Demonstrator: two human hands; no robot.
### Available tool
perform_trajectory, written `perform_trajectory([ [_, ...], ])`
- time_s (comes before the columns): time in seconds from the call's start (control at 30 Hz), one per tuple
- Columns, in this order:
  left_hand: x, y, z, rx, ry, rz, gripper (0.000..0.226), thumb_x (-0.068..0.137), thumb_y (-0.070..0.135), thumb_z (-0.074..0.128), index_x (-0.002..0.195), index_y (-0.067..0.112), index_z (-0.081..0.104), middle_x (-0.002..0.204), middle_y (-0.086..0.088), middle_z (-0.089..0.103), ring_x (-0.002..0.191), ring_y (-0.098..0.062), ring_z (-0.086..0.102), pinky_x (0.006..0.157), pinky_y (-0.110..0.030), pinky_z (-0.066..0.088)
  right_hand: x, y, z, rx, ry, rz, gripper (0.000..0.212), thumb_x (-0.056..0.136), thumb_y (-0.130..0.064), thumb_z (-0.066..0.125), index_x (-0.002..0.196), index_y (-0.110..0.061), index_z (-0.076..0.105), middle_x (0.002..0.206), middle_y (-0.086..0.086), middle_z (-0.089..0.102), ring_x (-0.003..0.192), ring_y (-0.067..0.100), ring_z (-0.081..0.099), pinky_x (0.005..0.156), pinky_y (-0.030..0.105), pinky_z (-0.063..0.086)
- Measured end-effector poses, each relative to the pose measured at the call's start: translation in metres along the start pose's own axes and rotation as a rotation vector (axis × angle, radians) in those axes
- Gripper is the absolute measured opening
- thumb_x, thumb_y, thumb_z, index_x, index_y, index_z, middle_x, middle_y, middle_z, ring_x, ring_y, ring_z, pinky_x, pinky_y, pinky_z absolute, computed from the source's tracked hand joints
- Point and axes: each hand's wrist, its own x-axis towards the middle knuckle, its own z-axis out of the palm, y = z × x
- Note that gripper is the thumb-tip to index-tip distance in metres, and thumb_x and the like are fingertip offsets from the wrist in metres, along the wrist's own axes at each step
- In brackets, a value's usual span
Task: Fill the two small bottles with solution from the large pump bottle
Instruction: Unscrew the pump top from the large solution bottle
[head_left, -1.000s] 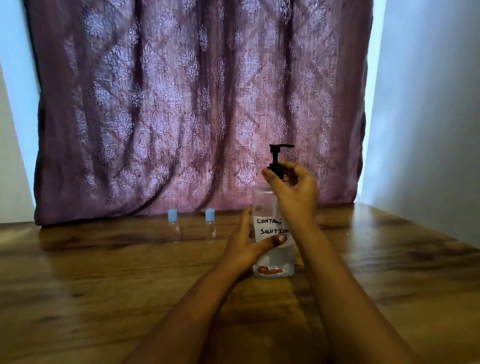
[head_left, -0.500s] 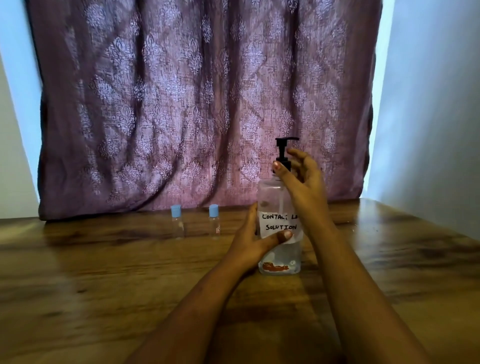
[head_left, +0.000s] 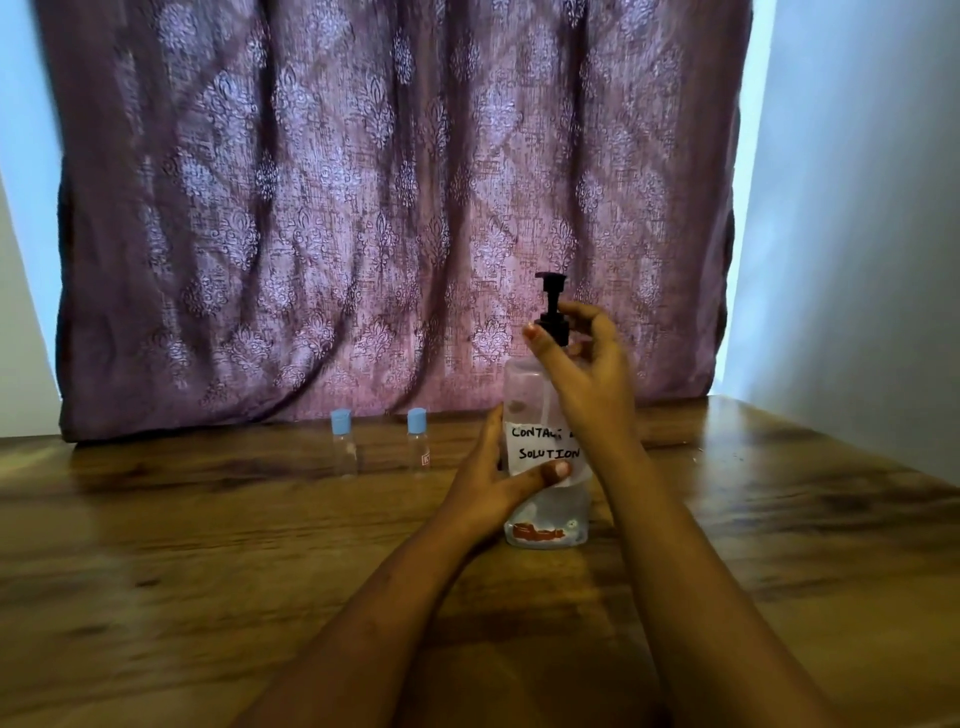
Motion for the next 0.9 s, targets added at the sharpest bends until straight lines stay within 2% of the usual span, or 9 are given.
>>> perform_trajectory([
  [0.1,-0.001,0.000,0.000,-0.016,0.006,-0.004,0.062,0.060,0.037,0.086,0.099,0.069,0.051,0.113,0.002,0.071,0.106,-0.019,0.069,0.092,-0.049,0.057,0.002,-0.001,-0.001,-0.010,0.023,0.013,0.028,0.080,-0.025,0.070,0.103,-0.016,0.057,0.093,-0.008,0.062,0.081,-0.008,0.057,0.074,0.012,0.048],
  [0.2,-0.001,0.002,0.001,-0.015,0.009,-0.011,0.067,0.061,0.034,0.089,0.106,0.063,0.048,0.116,0.000,0.069,0.109,-0.021,0.068,0.093,-0.051,0.055,0.002,-0.002,-0.004,0.140,-0.043,0.106,0.021,0.089,-0.017,0.058,0.110,-0.015,0.061,0.098,-0.003,0.067,0.092,0.012,0.064,0.083,0.028,0.052],
  [0.33,-0.001,0.002,0.000,-0.041,-0.013,-0.002,0.070,0.060,0.036,0.088,0.116,0.053,0.049,0.116,-0.002,0.071,0.108,-0.023,0.069,0.092,-0.051,0.056,-0.002,-0.002,0.001,0.023,0.012,0.021,0.035,0.087,-0.028,0.061,0.121,-0.022,0.055,0.121,0.000,0.060,0.108,0.013,0.059,0.090,0.029,0.050],
  [0.43,-0.001,0.002,0.001,-0.064,-0.020,0.000,0.073,0.065,0.030,0.086,0.123,0.047,0.047,0.113,0.001,0.071,0.106,-0.021,0.070,0.092,-0.048,0.057,-0.001,0.001,0.001,-0.008,0.075,0.018,0.035,0.079,-0.029,0.071,0.109,-0.016,0.059,0.105,-0.002,0.063,0.090,0.007,0.059,0.079,0.025,0.051],
  [0.57,-0.002,0.008,0.002,-0.111,-0.030,0.030,0.066,0.064,0.031,0.079,0.115,0.059,0.047,0.118,0.001,0.068,0.108,-0.023,0.068,0.092,-0.048,0.056,0.000,-0.001,0.000,0.079,0.015,0.082,0.026,0.088,-0.020,0.061,0.112,-0.014,0.061,0.107,0.006,0.067,0.097,0.019,0.064,0.084,0.033,0.054],
  [0.67,0.006,0.023,0.000,-0.216,0.038,0.094,0.068,0.072,0.038,0.070,0.133,0.045,0.041,0.132,-0.002,0.058,0.109,-0.022,0.065,0.082,-0.037,0.059,-0.003,-0.005,0.003,0.090,-0.013,0.087,0.025,0.090,-0.017,0.057,0.115,-0.015,0.059,0.111,0.006,0.066,0.100,0.019,0.064,0.084,0.031,0.054],
  [0.73,0.012,0.036,-0.002,-0.165,0.061,0.159,0.069,0.071,0.049,0.070,0.133,0.041,0.041,0.132,0.000,0.057,0.110,-0.020,0.064,0.077,-0.029,0.059,-0.003,-0.009,0.002,0.100,-0.036,0.094,0.022,0.091,-0.015,0.056,0.112,-0.016,0.061,0.109,0.004,0.066,0.100,0.018,0.064,0.084,0.030,0.053],
  [0.83,0.017,0.049,-0.006,-0.013,0.120,0.215,0.054,0.073,0.043,0.066,0.123,0.032,0.049,0.119,0.004,0.062,0.109,-0.019,0.063,0.078,-0.021,0.056,0.002,-0.018,-0.001,0.101,-0.101,0.148,0.013,0.090,-0.017,0.057,0.101,-0.020,0.063,0.098,-0.005,0.068,0.093,0.010,0.064,0.081,0.021,0.052],
  [0.9,0.024,0.059,-0.006,-0.013,0.124,0.221,0.030,0.083,0.026,0.066,0.112,0.026,0.057,0.108,0.007,0.065,0.106,-0.019,0.063,0.081,-0.021,0.055,0.007,-0.023,-0.004,0.035,-0.102,0.159,0.014,0.084,-0.028,0.066,0.094,-0.019,0.065,0.095,-0.001,0.069,0.090,0.014,0.066,0.079,0.026,0.054],
])
